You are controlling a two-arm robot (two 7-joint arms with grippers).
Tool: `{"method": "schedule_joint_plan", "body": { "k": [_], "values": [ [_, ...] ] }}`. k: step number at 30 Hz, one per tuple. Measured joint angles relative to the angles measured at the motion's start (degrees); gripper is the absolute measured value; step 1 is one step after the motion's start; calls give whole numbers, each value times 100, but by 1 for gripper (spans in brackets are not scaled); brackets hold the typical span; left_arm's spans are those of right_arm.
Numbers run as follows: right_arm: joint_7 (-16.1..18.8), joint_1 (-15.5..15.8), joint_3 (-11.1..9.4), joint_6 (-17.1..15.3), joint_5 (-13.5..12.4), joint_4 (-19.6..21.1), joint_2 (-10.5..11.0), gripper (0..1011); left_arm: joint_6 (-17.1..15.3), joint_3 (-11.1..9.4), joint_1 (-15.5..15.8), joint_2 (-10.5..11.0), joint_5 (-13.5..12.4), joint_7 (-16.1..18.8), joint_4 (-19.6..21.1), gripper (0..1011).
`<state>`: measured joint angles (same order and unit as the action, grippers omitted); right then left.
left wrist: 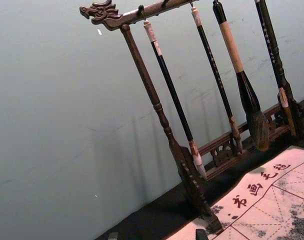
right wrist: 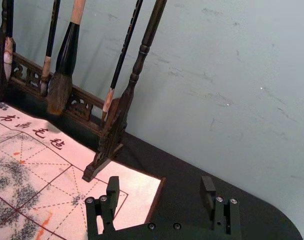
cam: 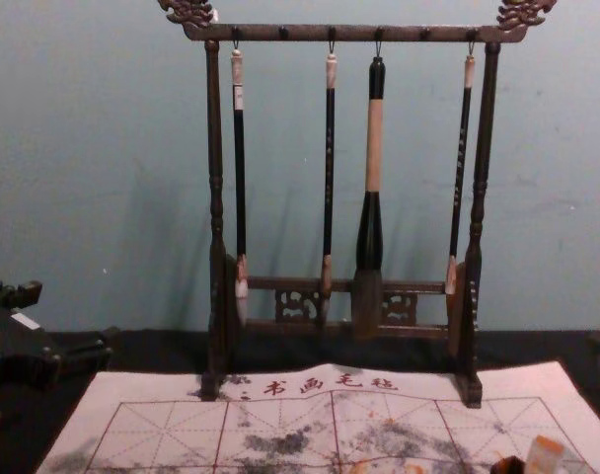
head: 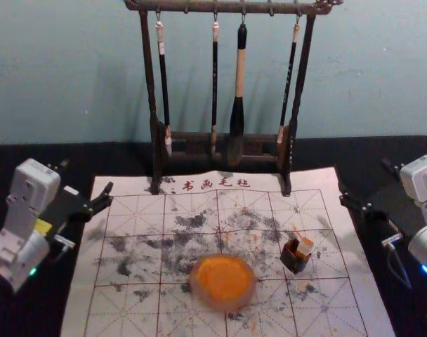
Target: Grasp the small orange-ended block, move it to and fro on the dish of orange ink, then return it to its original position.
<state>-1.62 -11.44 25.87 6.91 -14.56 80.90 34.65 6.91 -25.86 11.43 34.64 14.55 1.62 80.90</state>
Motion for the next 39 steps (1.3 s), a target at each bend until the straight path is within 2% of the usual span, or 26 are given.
{"method": "schedule_joint_plan", "body": {
  "k": [39],
  "values": [
    [0,0,0,0,1,0,0,1000,0,0,0,0,0,0,0,1001]
  ]
}}
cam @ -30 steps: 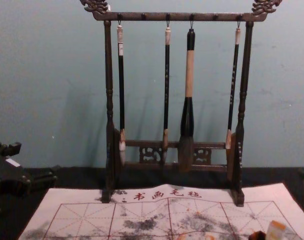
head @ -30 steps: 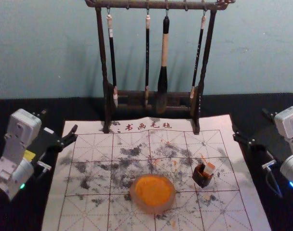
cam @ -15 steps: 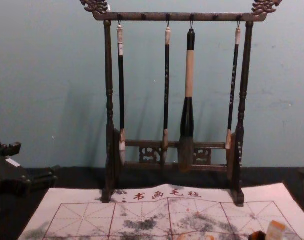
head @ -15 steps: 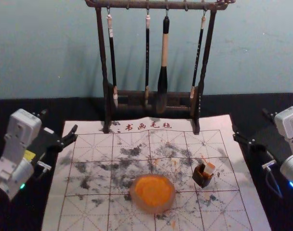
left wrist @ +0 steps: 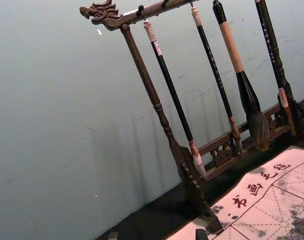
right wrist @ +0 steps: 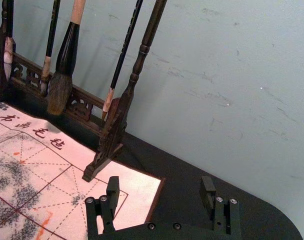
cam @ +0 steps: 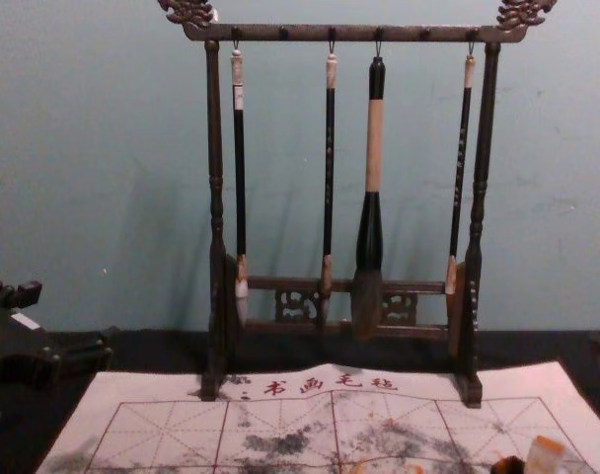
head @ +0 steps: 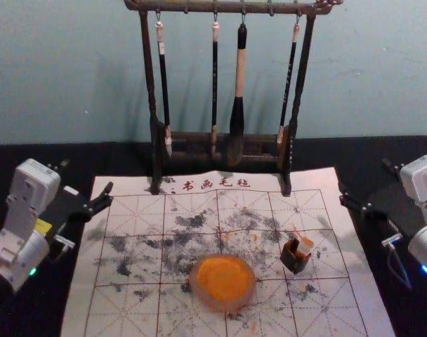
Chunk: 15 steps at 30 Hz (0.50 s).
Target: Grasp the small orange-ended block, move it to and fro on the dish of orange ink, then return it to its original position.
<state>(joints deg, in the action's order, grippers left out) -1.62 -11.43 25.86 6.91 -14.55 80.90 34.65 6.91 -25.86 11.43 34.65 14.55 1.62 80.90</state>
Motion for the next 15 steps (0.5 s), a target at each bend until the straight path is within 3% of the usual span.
{"method": "schedule_joint_plan", "body": {
  "k": [15],
  "values": [
    [78,1,-58,13,5,-8,-31,1000,0,0,0,0,0,0,0,1001]
  ]
}}
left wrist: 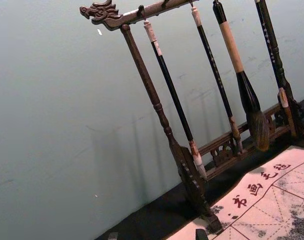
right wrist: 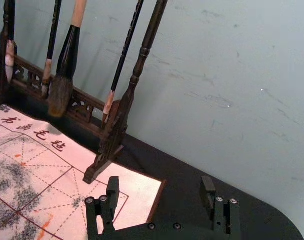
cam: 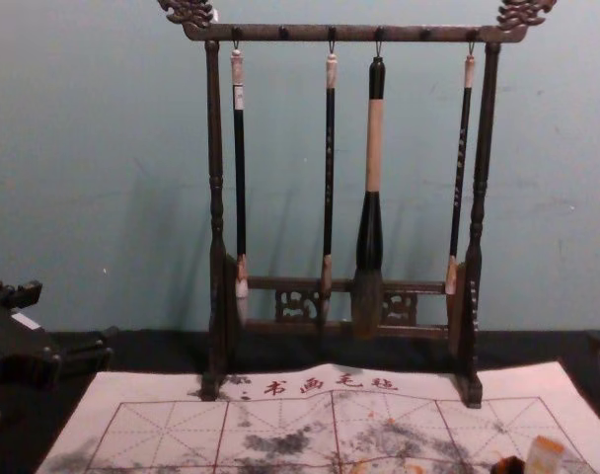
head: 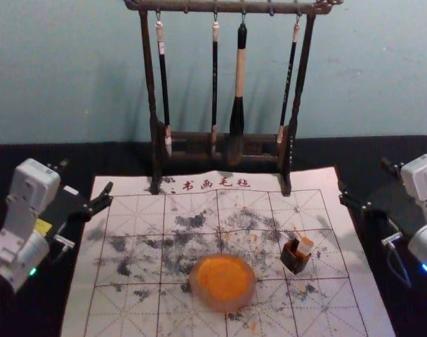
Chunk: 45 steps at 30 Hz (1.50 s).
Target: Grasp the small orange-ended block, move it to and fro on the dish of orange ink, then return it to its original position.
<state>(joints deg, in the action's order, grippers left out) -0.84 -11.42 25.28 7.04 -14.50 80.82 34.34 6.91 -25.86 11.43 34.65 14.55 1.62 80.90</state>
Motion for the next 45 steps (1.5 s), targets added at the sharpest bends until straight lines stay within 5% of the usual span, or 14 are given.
{"method": "schedule_joint_plan", "body": {
  "k": [12,20,29,45],
  "values": [
    [584,320,-368,117,-421,353,170,1000,0,0,0,0,0,0,0,1001],
    [1342,795,-629,415,-944,803,469,1000,0,0,0,0,0,0,0,1001],
    [2155,1169,-712,651,-1255,1020,727,1000,0,0,0,0,0,0,0,1001],
    [2915,1141,-533,579,-1142,860,685,1000,0,0,0,0,0,0,0,1001]
  ]
}}
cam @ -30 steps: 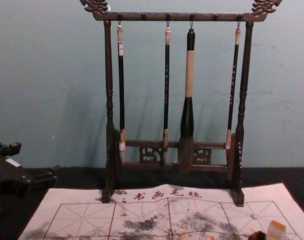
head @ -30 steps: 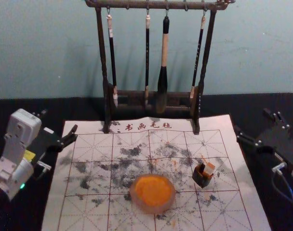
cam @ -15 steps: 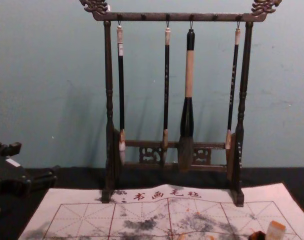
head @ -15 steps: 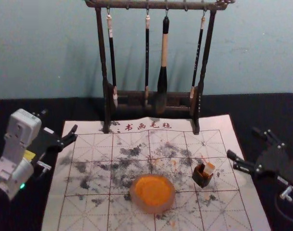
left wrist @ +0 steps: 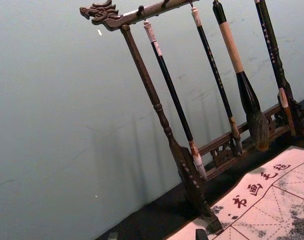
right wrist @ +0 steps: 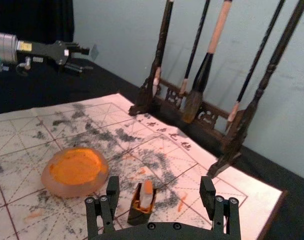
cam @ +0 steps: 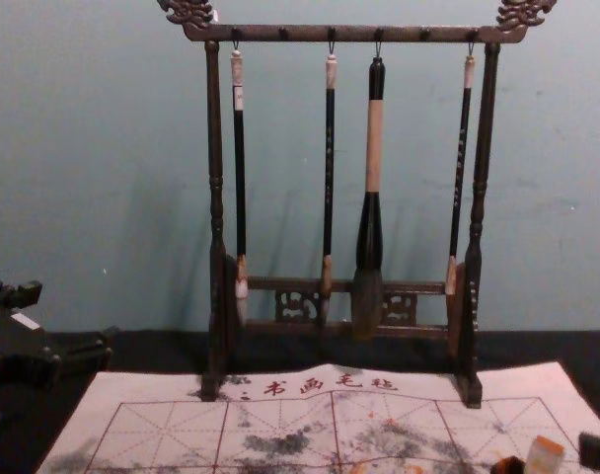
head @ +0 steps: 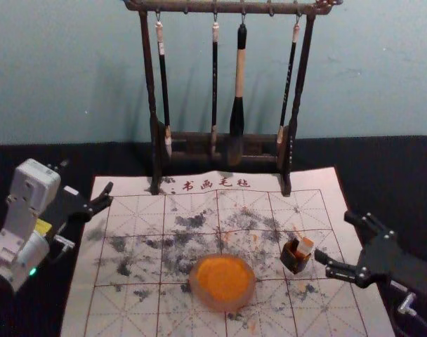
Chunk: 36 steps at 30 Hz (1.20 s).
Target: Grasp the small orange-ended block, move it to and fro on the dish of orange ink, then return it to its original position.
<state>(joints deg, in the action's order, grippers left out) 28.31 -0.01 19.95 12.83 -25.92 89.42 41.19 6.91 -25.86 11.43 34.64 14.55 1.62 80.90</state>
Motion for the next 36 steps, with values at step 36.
{"method": "schedule_joint_plan", "body": {
  "k": [36],
  "values": [
    [714,-745,203,-600,359,-935,-685,1000,0,0,0,0,0,0,0,1001]
  ]
}}
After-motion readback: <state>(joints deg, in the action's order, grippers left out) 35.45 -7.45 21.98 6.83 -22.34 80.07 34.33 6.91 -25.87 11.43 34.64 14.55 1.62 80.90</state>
